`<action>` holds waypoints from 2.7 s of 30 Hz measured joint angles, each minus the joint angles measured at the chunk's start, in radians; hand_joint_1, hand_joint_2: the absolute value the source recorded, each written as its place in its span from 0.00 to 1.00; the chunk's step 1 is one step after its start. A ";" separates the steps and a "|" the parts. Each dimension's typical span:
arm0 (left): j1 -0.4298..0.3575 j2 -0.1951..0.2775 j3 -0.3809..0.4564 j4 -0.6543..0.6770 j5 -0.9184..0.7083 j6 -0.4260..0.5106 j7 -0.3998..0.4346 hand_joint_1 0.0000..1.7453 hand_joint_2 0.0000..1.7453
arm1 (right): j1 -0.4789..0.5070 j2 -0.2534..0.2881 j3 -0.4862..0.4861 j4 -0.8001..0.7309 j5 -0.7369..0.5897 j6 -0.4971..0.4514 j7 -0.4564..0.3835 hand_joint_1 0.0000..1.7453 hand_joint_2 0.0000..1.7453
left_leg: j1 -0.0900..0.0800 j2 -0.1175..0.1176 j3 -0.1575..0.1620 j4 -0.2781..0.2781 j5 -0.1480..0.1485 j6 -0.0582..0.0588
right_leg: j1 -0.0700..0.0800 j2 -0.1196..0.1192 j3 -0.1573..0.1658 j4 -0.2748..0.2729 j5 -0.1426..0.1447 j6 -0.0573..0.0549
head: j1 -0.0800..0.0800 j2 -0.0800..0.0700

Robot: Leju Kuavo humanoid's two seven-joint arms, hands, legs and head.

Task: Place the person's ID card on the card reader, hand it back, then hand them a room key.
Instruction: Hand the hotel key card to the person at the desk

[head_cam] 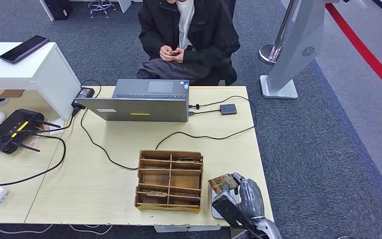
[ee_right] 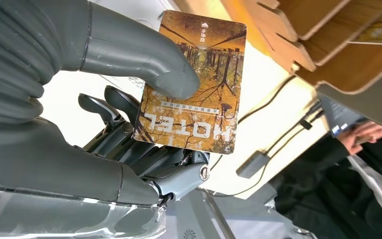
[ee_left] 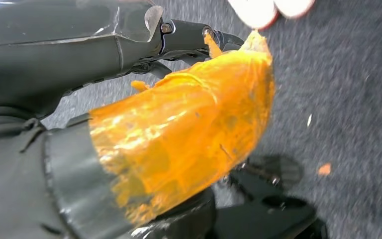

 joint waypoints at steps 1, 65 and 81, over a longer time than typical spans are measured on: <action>0.004 0.002 0.000 0.000 0.005 -0.027 0.002 0.00 0.00 | 0.000 0.000 -0.002 0.001 0.001 0.007 0.006 1.00 1.00 | 0.000 0.000 0.000 0.000 0.000 0.000 | 0.000 0.000 0.000 0.000 0.000 0.000 | 0.000 0.000; 0.218 0.136 0.276 0.088 -0.059 -0.749 0.033 0.00 0.00 | -0.079 -0.112 0.000 0.137 -0.008 0.048 0.193 1.00 1.00 | 0.000 0.000 0.001 0.000 -0.001 -0.001 | 0.000 0.000 0.001 0.000 -0.002 -0.001 | 0.000 0.000; 0.220 0.137 0.380 0.088 -0.139 -0.751 0.033 0.00 0.00 | -0.084 -0.134 0.006 0.136 0.007 0.059 0.222 1.00 1.00 | 0.000 0.000 0.001 0.000 -0.001 -0.001 | 0.000 0.000 0.002 0.000 -0.002 -0.001 | 0.000 0.000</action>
